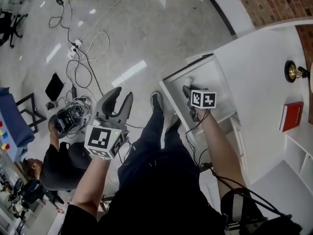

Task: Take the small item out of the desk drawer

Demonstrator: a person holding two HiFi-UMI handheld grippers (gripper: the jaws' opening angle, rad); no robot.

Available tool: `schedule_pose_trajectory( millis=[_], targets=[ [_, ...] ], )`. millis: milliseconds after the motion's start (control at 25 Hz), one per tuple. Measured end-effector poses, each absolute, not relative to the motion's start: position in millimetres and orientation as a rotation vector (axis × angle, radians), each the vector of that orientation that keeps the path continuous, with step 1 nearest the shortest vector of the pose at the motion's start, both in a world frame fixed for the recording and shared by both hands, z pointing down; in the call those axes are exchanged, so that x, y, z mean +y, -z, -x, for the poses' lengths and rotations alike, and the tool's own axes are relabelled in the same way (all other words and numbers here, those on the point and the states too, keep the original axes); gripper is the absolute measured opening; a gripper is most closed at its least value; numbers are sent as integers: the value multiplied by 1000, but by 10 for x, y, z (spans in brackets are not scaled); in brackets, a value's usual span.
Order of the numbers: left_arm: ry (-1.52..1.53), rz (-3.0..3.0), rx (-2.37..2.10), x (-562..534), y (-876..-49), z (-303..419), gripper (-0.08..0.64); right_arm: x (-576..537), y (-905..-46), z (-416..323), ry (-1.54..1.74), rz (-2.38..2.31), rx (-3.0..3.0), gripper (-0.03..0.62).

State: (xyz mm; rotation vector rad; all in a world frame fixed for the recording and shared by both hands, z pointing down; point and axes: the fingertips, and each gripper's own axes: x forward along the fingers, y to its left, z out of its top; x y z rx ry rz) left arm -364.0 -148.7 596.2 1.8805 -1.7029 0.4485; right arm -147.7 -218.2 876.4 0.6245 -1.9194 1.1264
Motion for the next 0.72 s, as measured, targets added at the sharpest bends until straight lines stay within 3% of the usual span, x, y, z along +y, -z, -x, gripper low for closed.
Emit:
schedule_pose_trajectory(
  millis=[720],
  targets=[
    [-240,-2046,-1751,-1440,-5024,2671,135,-2123,-6579,445,-744,-914,-2269,123]
  ],
)
